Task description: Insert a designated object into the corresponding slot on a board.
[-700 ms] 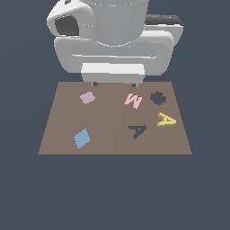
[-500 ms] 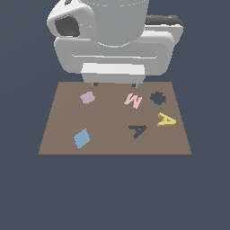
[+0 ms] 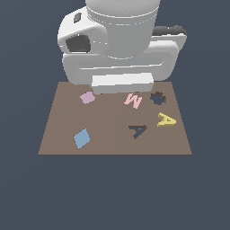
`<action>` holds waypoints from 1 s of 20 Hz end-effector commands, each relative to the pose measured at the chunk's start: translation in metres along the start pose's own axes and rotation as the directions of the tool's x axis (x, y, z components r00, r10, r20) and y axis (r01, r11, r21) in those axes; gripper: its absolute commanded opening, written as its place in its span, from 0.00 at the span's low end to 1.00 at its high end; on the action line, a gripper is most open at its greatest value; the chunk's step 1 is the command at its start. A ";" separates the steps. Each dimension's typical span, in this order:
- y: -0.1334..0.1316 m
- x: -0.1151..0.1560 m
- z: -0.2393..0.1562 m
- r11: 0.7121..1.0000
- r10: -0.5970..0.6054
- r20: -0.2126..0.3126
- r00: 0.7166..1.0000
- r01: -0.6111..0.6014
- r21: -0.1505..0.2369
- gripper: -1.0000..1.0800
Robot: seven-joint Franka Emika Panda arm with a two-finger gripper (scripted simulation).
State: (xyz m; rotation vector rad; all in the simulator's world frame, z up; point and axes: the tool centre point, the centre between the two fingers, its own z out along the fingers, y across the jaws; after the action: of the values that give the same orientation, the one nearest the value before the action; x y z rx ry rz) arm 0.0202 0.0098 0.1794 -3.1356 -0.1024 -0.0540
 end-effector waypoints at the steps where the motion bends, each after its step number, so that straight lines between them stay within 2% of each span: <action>1: -0.005 0.005 0.006 0.999 -0.052 0.001 0.999 0.052 0.001 0.96; 7: -0.026 0.022 0.025 0.973 -0.230 0.005 0.973 0.230 0.006 0.96; 11: -0.046 0.033 0.042 0.923 -0.385 0.007 0.923 0.385 0.010 0.96; 15: -0.073 0.042 0.062 0.831 -0.556 0.010 0.831 0.556 0.015 0.96; 20: -0.107 0.045 0.085 0.684 -0.729 0.011 0.684 0.729 0.021 0.96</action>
State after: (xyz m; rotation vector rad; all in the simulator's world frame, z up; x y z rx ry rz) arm 0.0608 0.1097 0.1028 -2.8811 -1.2417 -0.0239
